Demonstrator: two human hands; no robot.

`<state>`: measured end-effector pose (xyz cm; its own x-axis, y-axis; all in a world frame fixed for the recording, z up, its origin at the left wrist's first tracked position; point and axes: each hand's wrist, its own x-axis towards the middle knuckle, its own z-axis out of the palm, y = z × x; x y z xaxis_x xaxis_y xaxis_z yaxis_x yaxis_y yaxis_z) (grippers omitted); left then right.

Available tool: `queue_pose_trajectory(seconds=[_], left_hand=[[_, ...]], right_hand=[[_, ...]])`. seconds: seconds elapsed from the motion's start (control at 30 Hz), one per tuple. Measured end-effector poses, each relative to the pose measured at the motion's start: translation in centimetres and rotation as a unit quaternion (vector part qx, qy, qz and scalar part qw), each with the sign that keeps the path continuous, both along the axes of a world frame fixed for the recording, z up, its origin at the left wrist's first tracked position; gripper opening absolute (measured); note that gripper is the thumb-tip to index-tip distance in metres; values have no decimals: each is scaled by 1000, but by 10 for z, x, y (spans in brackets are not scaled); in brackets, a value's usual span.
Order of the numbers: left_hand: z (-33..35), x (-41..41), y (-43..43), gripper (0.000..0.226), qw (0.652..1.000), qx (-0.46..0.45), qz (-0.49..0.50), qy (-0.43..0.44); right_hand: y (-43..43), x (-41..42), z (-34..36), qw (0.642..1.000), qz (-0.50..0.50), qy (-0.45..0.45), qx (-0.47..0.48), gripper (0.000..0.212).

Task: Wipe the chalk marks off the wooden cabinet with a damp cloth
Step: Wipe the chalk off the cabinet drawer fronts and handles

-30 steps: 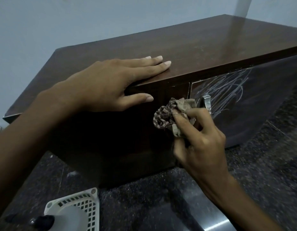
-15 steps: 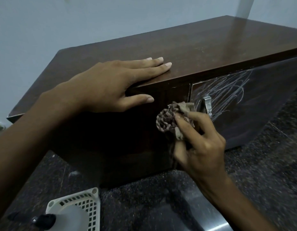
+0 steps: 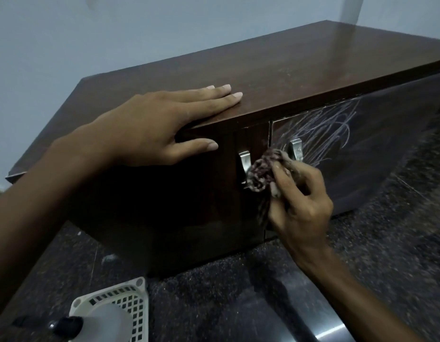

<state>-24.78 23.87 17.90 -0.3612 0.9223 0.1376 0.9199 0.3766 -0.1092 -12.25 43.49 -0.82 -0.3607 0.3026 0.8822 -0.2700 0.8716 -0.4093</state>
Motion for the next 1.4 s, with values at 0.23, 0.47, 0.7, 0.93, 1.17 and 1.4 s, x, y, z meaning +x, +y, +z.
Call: queue_pose_trajectory(seconds=[0.23,0.47,0.7,0.93,1.17,1.4], left_hand=[[-1,1,0,71,1000,2,-1,4],[-2,-1,0,72,1000,6,-5,-4],[-1,0,0,71,1000,6,-1,1],[-2,0,0,71,1000,10,-5,14],[-7,7,4,71,998,49,0,39],[-19,21,29,65,982,45,-3,185]], right_hand=[[-5,-6,-5,993,-80,-11,83,32],[-9,14,-34,983,-98,-118,100,39],[-10,-2,64,993,-86,-9,80,30],[-5,14,-3,976,-86,-150,132,49],[-7,37,-44,980,-29,-196,-18,43],[-18,43,-3,985,8,-49,-165,41]])
